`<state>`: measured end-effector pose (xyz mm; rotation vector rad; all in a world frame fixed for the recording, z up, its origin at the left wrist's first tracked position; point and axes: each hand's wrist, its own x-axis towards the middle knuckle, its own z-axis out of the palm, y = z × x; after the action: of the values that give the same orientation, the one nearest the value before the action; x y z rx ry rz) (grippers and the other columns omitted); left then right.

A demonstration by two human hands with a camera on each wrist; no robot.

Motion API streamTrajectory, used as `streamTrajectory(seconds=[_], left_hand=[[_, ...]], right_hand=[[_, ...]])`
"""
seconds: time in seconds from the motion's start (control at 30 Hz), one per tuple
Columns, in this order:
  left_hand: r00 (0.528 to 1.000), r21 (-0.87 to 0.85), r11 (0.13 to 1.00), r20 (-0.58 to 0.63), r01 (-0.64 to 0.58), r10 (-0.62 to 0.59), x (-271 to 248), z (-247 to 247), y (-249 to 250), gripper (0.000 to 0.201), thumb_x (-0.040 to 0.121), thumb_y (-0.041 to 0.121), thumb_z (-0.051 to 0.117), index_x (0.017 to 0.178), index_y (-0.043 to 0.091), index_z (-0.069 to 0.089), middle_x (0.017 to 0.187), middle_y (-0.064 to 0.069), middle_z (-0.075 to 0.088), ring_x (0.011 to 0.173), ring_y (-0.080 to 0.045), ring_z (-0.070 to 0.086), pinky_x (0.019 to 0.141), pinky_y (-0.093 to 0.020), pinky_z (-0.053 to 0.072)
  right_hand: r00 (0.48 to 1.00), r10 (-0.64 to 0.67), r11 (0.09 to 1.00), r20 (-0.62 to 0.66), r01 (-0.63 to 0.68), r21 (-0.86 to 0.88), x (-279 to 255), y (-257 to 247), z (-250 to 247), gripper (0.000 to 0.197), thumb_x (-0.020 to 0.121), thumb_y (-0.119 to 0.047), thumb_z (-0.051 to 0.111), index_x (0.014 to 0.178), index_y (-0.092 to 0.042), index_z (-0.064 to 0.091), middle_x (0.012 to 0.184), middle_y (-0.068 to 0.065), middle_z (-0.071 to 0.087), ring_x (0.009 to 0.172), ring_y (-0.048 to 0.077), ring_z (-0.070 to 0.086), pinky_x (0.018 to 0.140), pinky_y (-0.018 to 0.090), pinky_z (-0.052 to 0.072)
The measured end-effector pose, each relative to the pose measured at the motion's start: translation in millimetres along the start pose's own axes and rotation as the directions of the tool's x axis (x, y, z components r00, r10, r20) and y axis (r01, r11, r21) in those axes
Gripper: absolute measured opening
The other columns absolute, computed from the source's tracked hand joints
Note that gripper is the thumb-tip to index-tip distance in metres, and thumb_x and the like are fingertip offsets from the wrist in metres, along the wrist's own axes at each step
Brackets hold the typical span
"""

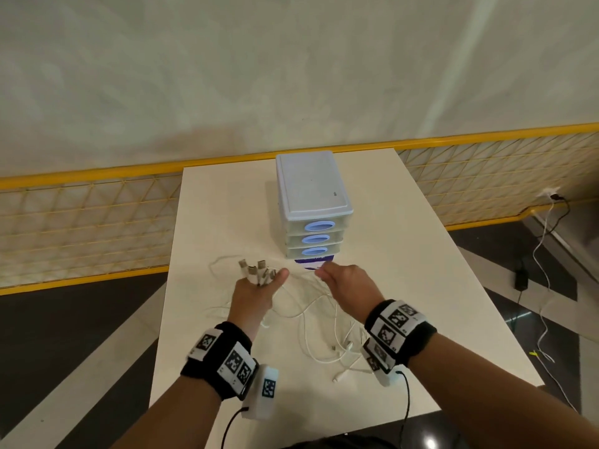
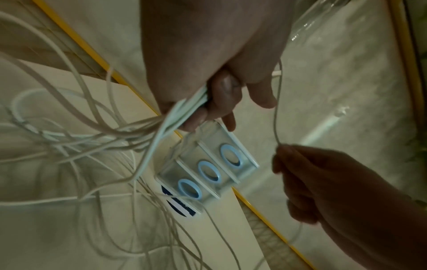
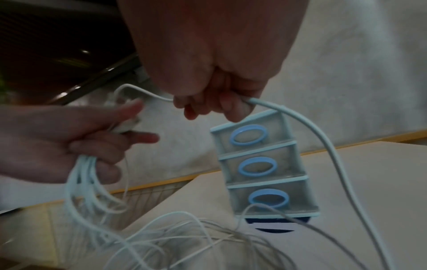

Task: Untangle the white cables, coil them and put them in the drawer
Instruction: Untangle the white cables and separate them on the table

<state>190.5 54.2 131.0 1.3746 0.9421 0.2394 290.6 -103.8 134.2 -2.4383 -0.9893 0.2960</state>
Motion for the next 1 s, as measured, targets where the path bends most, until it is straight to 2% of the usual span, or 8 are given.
streamTrajectory(seconds=[0.07, 0.13, 0.2, 0.47, 0.6, 0.73, 0.87, 1.0], left_hand=[[0.997, -0.009, 1.000, 0.078, -0.018, 0.019, -6.6, 8.4, 2.1, 0.023, 0.078, 0.025, 0.075, 0.075, 0.004, 0.066, 0.038, 0.011, 0.038, 0.037, -0.008, 0.033, 0.048, -0.023, 0.031], [0.993, -0.051, 0.997, 0.101, -0.054, 0.059, -8.1, 10.8, 4.6, 0.024, 0.082, 0.020, 0.071, 0.064, 0.009, 0.058, 0.041, 0.009, 0.036, 0.038, -0.007, 0.031, 0.046, -0.020, 0.030], [0.996, -0.069, 0.994, 0.040, -0.079, 0.082, -5.5, 11.0, 4.4, 0.027, 0.083, 0.016, 0.070, 0.060, 0.013, 0.057, 0.040, 0.009, 0.039, 0.037, -0.007, 0.032, 0.044, -0.018, 0.031], [0.974, -0.341, 0.934, -0.226, -0.110, 0.032, 7.1, 1.1, 21.9, 0.007, 0.085, 0.009, 0.067, 0.082, 0.004, 0.066, 0.042, 0.010, 0.056, 0.035, -0.002, 0.038, 0.041, -0.018, 0.033], [0.953, -0.400, 0.911, -0.302, -0.100, -0.028, 20.2, -19.8, 28.0, 0.020, 0.086, 0.013, 0.067, 0.102, 0.003, 0.063, 0.054, 0.008, 0.059, 0.040, -0.003, 0.040, 0.039, -0.015, 0.033], [0.924, -0.387, 0.914, -0.381, -0.121, -0.038, 30.4, -39.8, 32.3, 0.011, 0.087, 0.021, 0.067, 0.087, 0.011, 0.064, 0.064, 0.003, 0.055, 0.041, -0.004, 0.039, 0.042, -0.017, 0.034], [0.948, -0.245, 0.958, -0.310, -0.149, 0.068, 26.5, -34.4, 29.2, 0.022, 0.086, 0.025, 0.067, 0.089, 0.004, 0.064, 0.056, -0.004, 0.046, 0.038, -0.006, 0.040, 0.042, -0.016, 0.036], [0.990, -0.132, 0.991, -0.139, 0.002, -0.020, 13.3, -15.9, 12.8, 0.031, 0.079, 0.034, 0.074, 0.072, 0.008, 0.058, 0.051, -0.005, 0.045, 0.040, -0.012, 0.041, 0.044, -0.019, 0.039]], right_hand=[[0.998, -0.038, 0.999, 0.052, 0.038, -0.008, 1.6, -13.3, 9.6, 0.033, 0.097, -0.036, 0.041, 0.093, -0.008, 0.058, 0.081, 0.017, 0.067, 0.074, 0.039, 0.061, 0.067, 0.041, 0.048], [0.996, -0.050, 0.999, 0.071, 0.052, -0.018, 3.1, -19.9, 14.2, 0.035, 0.097, -0.039, 0.038, 0.093, -0.010, 0.057, 0.079, 0.016, 0.066, 0.073, 0.038, 0.060, 0.067, 0.043, 0.048], [0.994, -0.054, 0.998, 0.096, 0.058, -0.031, 5.0, -23.3, 15.6, 0.035, 0.097, -0.039, 0.037, 0.095, -0.010, 0.057, 0.079, 0.016, 0.066, 0.074, 0.037, 0.060, 0.067, 0.041, 0.048], [0.992, -0.001, 0.999, 0.124, -0.004, 0.045, 14.0, -8.6, 5.8, 0.035, 0.098, -0.036, 0.038, 0.097, -0.010, 0.061, 0.090, 0.012, 0.068, 0.082, 0.031, 0.060, 0.074, 0.036, 0.045], [0.988, 0.088, 0.995, 0.126, -0.094, 0.039, 11.8, 20.3, 3.1, 0.034, 0.097, -0.039, 0.038, 0.089, -0.014, 0.059, 0.081, 0.013, 0.068, 0.074, 0.032, 0.060, 0.072, 0.039, 0.048], [0.974, 0.184, 0.982, 0.132, -0.189, 0.025, 2.0, 49.0, 1.3, 0.032, 0.097, -0.035, 0.040, 0.086, -0.013, 0.059, 0.078, 0.013, 0.067, 0.071, 0.031, 0.059, 0.067, 0.032, 0.041], [0.960, 0.277, 0.960, 0.026, -0.278, 0.041, -1.4, 64.6, -2.8, 0.033, 0.097, -0.037, 0.040, 0.085, -0.012, 0.057, 0.078, 0.015, 0.068, 0.074, 0.037, 0.060, 0.066, 0.037, 0.045], [0.973, 0.207, 0.977, -0.100, -0.200, 0.078, -0.1, 46.3, -8.1, 0.032, 0.096, -0.037, 0.041, 0.088, -0.011, 0.058, 0.078, 0.015, 0.069, 0.073, 0.039, 0.061, 0.062, 0.036, 0.045]])
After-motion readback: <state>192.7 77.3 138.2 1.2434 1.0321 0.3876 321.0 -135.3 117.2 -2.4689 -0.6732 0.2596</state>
